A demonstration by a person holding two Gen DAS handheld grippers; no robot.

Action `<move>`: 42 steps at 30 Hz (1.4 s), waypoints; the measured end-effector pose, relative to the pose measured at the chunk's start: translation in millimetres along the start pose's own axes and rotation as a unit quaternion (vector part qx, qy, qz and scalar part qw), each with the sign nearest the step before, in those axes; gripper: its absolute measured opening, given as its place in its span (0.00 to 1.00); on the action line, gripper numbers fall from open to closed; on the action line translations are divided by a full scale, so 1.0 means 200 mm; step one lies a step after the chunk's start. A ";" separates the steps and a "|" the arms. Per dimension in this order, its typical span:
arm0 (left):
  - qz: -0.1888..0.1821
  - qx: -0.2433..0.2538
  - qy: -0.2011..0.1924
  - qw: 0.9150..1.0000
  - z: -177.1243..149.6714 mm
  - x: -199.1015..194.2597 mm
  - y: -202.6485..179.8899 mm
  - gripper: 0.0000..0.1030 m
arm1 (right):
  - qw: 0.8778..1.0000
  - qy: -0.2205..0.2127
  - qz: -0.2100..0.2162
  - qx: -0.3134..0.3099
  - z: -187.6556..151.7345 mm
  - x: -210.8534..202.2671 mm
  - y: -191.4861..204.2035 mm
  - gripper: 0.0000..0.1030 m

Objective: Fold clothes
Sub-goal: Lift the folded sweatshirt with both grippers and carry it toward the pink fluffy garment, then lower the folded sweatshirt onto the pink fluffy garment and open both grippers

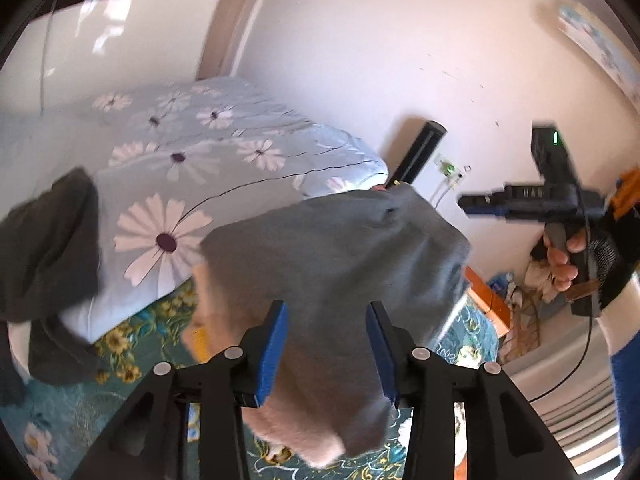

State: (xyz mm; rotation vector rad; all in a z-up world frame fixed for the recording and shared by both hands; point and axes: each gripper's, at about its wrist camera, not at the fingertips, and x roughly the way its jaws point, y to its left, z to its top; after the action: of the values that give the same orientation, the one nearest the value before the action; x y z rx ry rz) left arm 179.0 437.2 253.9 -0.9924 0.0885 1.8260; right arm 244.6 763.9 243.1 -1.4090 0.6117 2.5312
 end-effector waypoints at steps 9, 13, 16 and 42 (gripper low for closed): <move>0.047 0.083 0.018 0.995 -0.12 0.11 -0.19 0.43 | 0.986 0.016 -0.062 -0.153 -0.30 0.17 0.26 0.37; 0.059 0.101 0.037 0.992 -0.22 0.19 -0.20 0.43 | 0.989 0.012 -0.062 -0.131 -0.37 0.22 0.18 0.37; 0.057 0.094 0.045 0.993 -0.24 0.24 -0.19 0.44 | 0.990 0.018 -0.063 -0.125 -0.41 0.27 0.16 0.39; 0.056 0.045 0.046 0.996 0.02 0.34 0.04 0.54 | 0.997 0.013 -0.043 -0.070 -0.02 0.43 0.18 0.47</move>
State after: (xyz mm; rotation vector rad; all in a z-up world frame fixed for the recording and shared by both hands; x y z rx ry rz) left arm 160.9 485.9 207.9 -1.0253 0.2841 1.8598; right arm 189.7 725.3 177.8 -1.4815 0.3751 2.5354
